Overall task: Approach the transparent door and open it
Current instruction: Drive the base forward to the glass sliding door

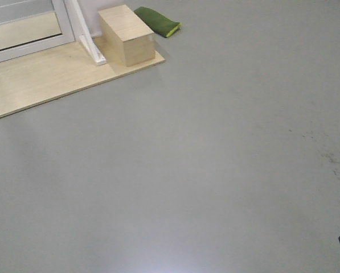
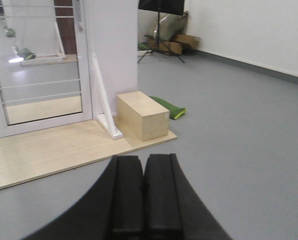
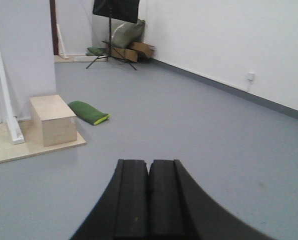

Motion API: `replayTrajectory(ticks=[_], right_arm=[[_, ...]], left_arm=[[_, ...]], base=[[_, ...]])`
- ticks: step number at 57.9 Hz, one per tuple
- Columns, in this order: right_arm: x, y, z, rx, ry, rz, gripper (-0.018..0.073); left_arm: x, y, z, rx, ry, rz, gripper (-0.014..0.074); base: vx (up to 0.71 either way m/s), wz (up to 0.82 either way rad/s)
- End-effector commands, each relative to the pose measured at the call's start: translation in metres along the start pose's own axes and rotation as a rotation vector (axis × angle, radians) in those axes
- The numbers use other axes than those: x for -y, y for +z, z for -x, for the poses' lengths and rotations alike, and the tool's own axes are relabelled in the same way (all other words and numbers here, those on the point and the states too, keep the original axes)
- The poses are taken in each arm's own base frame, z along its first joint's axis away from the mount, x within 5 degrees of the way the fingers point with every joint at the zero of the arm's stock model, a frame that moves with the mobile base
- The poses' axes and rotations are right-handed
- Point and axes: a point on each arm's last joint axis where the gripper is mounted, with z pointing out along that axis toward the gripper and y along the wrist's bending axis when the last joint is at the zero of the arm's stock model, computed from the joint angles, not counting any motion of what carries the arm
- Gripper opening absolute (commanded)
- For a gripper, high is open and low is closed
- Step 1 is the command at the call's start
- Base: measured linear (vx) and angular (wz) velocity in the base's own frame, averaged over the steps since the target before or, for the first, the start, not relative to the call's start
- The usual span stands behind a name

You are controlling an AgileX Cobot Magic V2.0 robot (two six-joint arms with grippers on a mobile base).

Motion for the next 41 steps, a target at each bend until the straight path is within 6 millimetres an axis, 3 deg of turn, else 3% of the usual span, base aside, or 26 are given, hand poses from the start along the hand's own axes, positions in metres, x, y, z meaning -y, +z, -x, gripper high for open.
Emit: replayTrajectory(ticks=[1,41], right_arm=[[0.0005,-0.0013,0.0069,0.095,-0.011,-0.008,-0.0009],[0.0005,-0.0013,0.0069,0.095,-0.011,-0.008,-0.0009]], left_arm=[[-0.0006,-0.0003,0.0025,0.077,-0.005,0.001,-0.0006],[-0.0006,-0.0003,0.0025,0.077,-0.005,0.001,-0.0006]], base=[[0.66,0.57],[0.67,0.51]])
